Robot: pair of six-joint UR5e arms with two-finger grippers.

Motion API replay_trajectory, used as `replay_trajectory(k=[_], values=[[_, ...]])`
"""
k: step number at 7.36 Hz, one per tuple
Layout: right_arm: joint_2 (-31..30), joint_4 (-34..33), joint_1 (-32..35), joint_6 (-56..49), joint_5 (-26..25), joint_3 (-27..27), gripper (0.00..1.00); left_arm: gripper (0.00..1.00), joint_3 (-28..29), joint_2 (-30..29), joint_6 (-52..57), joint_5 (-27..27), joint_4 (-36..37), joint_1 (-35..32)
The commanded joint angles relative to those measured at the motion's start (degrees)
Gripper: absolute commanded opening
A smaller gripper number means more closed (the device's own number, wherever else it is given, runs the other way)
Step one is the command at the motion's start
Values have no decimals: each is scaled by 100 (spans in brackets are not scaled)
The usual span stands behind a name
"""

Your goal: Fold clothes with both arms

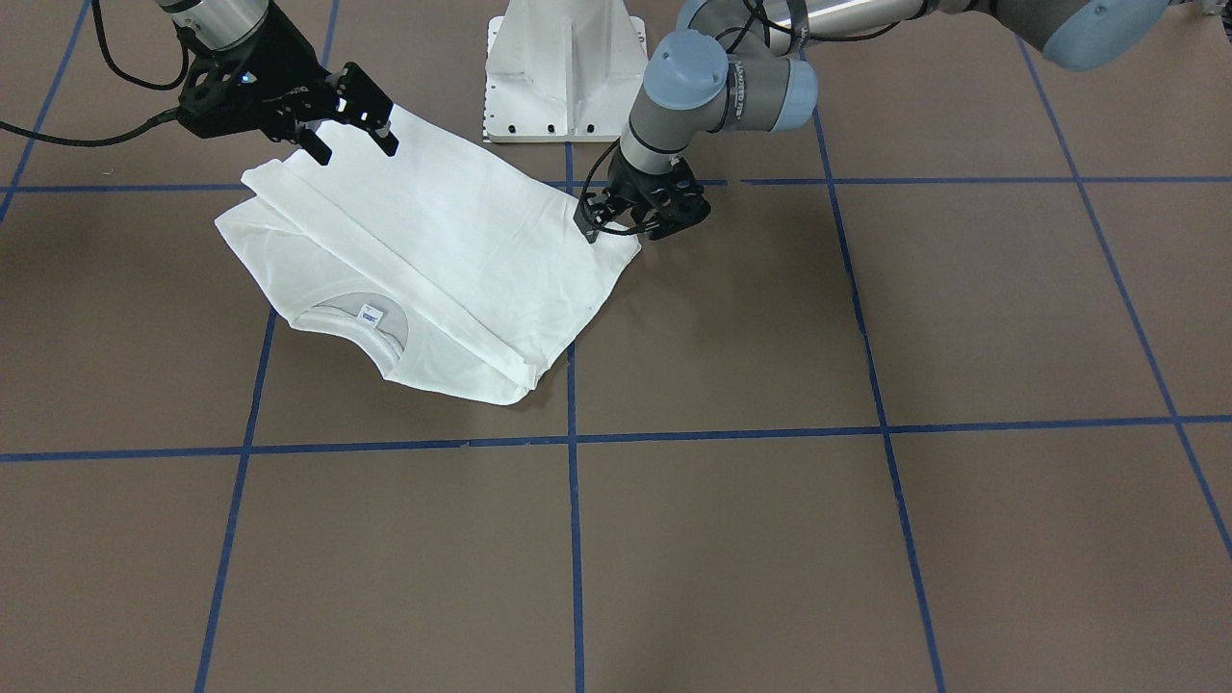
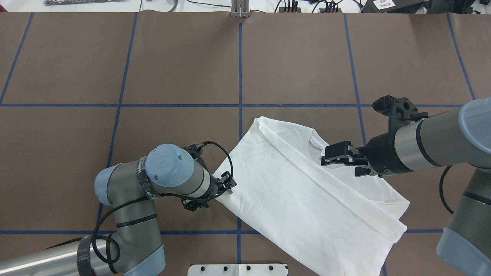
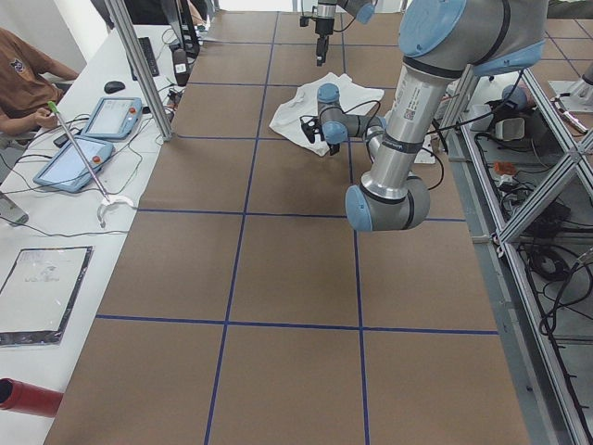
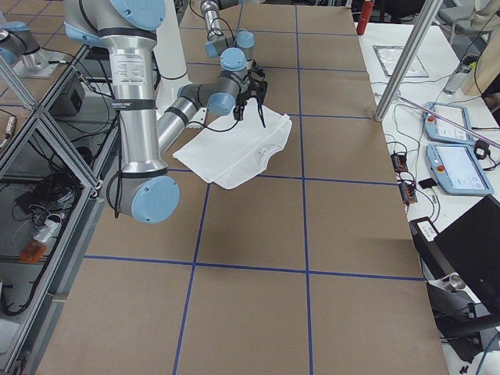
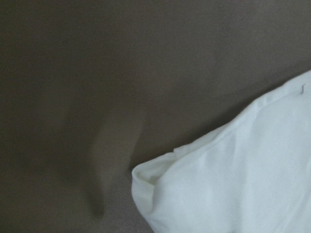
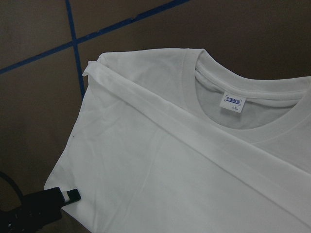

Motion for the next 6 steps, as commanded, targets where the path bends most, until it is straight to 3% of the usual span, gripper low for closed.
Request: replay_trajectory(k=[1, 6], values=[[3, -12, 16, 0, -5, -6, 100, 0, -38, -2, 31, 16, -7, -8], [-15, -3, 16, 9, 4, -6, 100, 0, -100, -55, 75, -28, 28, -481]])
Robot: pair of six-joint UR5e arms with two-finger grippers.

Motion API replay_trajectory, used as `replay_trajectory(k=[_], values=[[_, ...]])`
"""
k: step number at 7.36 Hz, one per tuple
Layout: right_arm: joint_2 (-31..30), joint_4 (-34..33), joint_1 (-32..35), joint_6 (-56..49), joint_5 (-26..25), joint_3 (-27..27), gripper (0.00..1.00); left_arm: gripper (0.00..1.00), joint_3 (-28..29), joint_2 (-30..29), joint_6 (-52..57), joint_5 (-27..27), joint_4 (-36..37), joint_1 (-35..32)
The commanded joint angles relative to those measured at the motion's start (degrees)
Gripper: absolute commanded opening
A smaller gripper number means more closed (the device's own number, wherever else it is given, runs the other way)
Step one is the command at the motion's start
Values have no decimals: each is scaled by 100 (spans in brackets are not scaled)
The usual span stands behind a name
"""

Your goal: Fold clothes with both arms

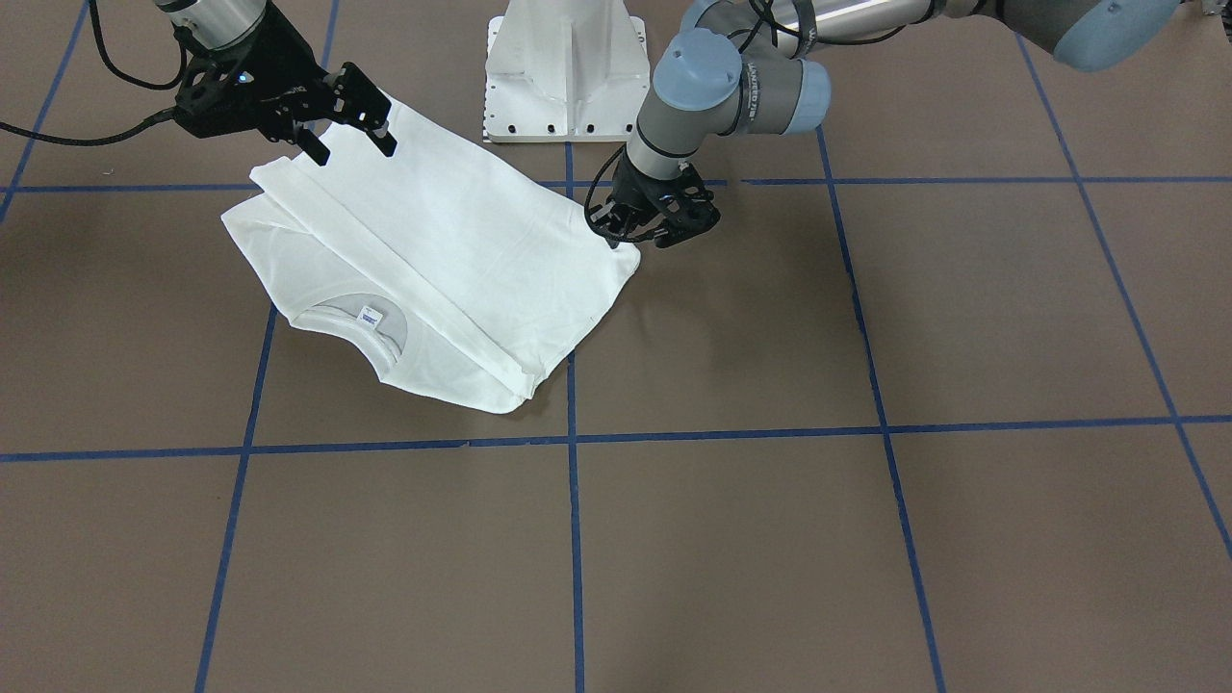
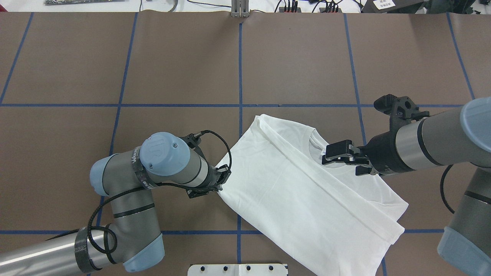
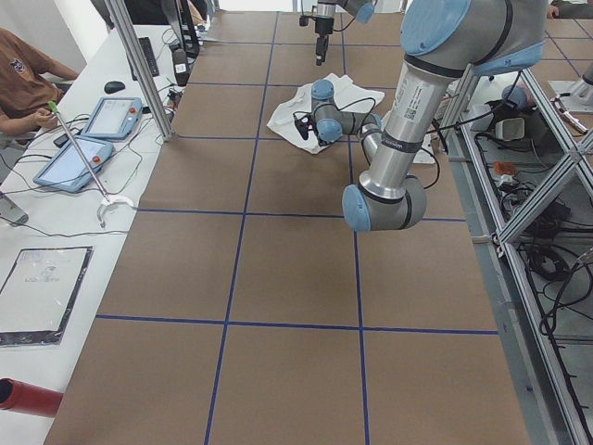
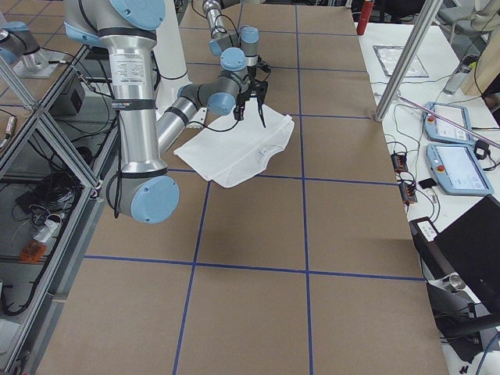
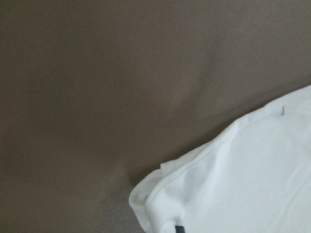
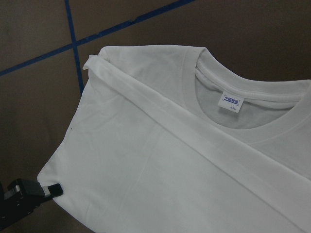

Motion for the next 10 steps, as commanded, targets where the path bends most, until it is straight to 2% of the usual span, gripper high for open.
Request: replay_trajectory(k=[1, 4, 5, 7, 8, 10], values=[[-1, 0, -10, 4, 1, -33, 100, 0, 3, -14, 1, 42, 15, -361], [139, -9, -72, 56, -8, -164, 100, 0, 169, -22, 709, 60, 225, -1177], [148, -9, -72, 65, -8, -182, 100, 0, 405, -188, 1113, 156, 313, -1441], [219, -9, -72, 74, -8, -191, 100, 0, 1395, -828, 1660, 552, 175, -1706], [314, -9, -54, 74, 1, -191, 100, 0, 1800, -1031, 1732, 570, -261, -1821], [307, -9, -54, 74, -8, -252, 100, 0, 2941, -1514, 1785, 1078, -1377, -1944]])
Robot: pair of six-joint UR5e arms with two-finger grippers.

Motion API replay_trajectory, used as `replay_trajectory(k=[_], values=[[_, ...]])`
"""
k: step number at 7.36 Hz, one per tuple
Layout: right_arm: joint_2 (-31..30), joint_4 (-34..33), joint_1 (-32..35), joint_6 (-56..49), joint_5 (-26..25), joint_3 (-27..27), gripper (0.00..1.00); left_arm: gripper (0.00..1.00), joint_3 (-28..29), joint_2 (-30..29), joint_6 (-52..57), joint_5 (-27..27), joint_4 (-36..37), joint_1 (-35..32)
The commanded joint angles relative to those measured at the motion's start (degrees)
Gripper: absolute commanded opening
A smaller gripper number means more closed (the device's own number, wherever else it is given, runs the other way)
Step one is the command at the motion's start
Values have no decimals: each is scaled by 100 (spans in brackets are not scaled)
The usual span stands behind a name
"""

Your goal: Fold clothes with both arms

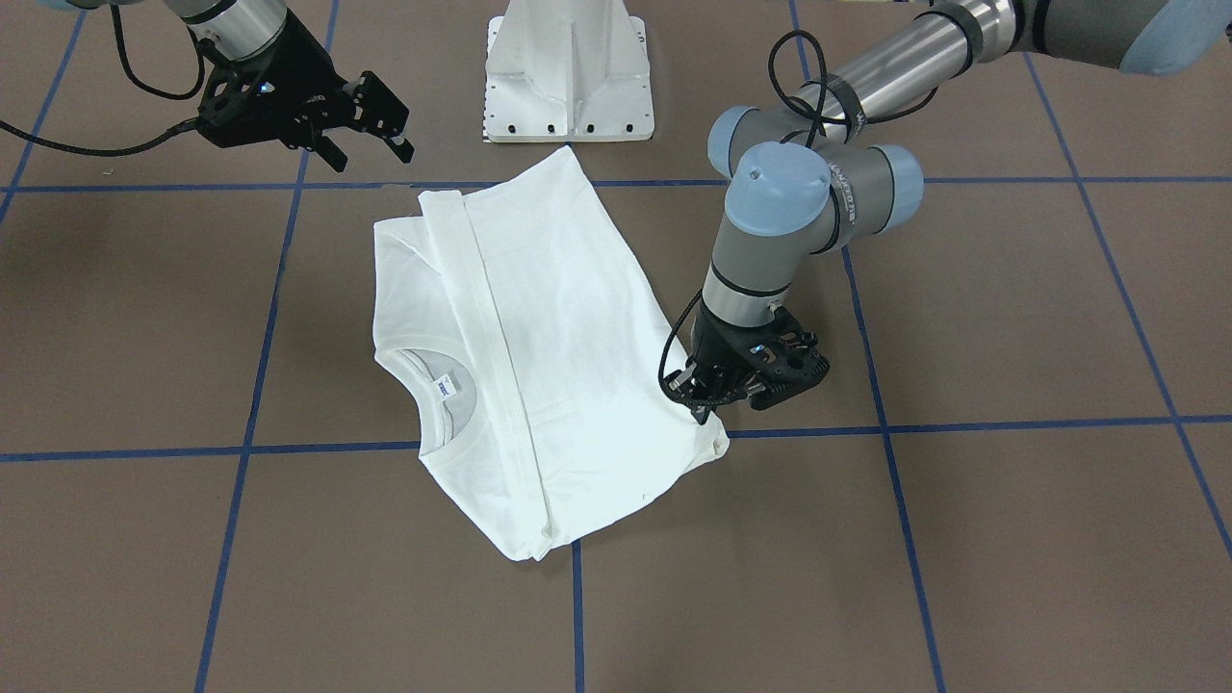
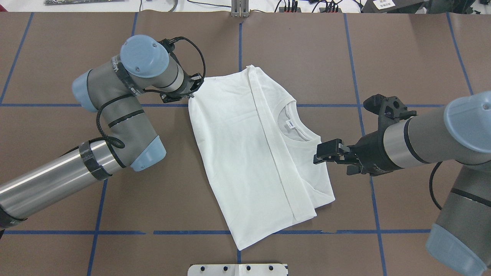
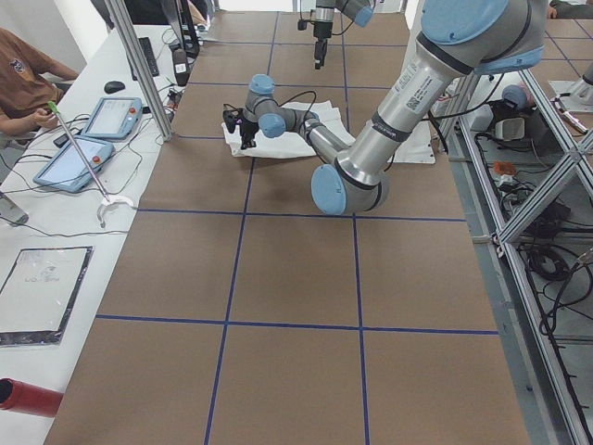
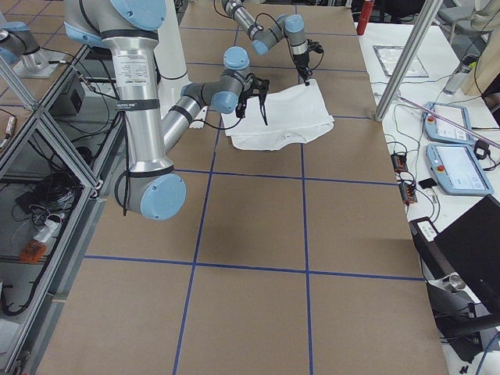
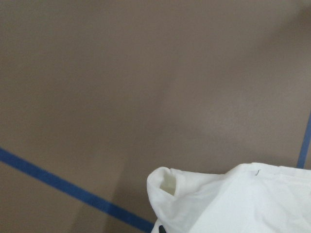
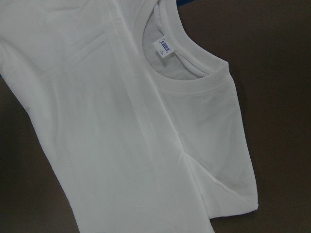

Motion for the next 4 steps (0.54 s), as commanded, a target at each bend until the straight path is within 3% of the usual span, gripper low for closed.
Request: replay_trajectory(k=[1, 3, 4], values=[[6, 0, 6, 0, -72, -36, 100, 0, 1299, -444, 101, 284, -1529, -215], [15, 9, -11, -17, -82, -36, 100, 0, 1559, -445, 110, 853, -2020, -216], [15, 9, -20, -35, -90, -36, 100, 48, 1559, -445, 110, 864, -2038, -216]])
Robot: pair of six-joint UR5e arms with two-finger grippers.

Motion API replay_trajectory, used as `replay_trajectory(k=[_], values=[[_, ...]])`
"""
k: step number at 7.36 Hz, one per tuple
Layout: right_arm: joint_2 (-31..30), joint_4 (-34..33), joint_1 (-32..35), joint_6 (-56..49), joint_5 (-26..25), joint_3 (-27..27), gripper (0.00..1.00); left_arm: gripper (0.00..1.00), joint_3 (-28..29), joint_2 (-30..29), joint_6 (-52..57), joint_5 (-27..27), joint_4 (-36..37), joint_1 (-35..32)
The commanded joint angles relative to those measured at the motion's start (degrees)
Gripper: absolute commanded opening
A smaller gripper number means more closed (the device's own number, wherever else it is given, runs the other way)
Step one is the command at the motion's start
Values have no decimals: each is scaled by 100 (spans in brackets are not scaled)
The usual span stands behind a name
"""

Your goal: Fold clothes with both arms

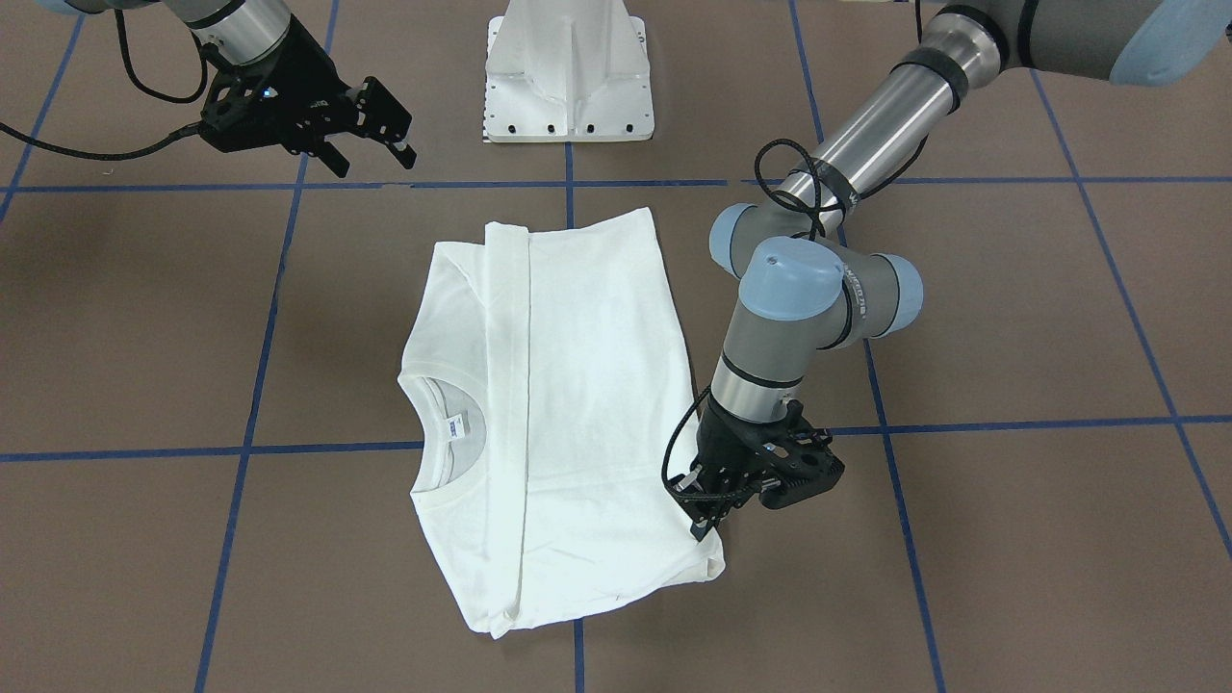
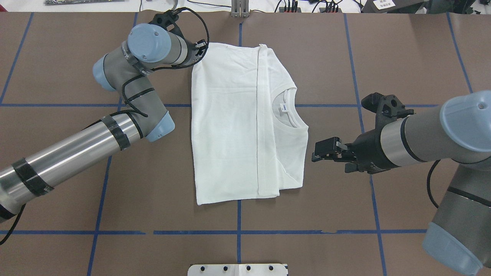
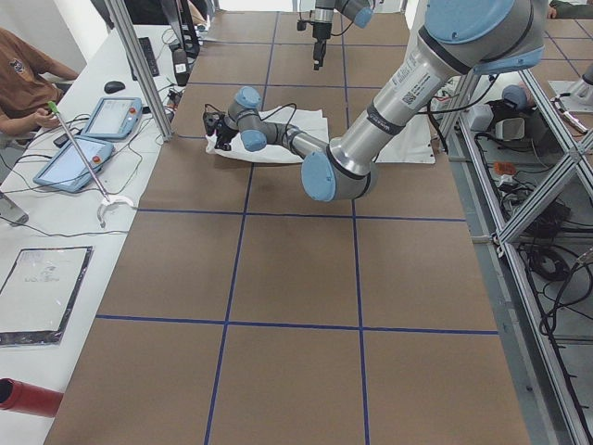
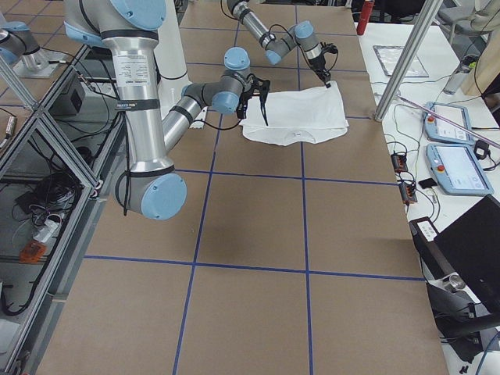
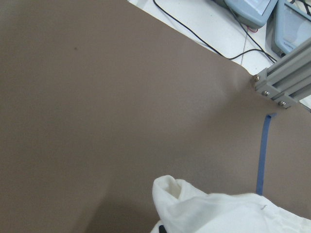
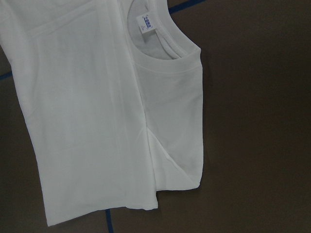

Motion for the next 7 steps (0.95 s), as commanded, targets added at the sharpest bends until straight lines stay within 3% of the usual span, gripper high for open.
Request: replay_trajectory(k=[1, 2, 3, 5, 6, 7], values=[[2, 10, -2, -37, -28, -1, 100, 99, 187, -9, 4, 252, -145, -6], [2, 1, -10, -55, -107, 8, 100, 100, 214, -1, 4, 279, -293, -67], [-16, 1, -54, -64, -525, 8, 100, 100, 276, -1, -5, 245, -329, -198], [89, -190, -133, -902, -783, -193, 100, 100, 267, 43, 178, -184, -321, -383], [324, -775, -168, -1421, -958, -203, 100, 100, 172, 252, 353, -500, -260, -392], [849, -1590, -299, -1713, -1160, -255, 100, 100, -334, 698, 372, -1034, -190, -392]])
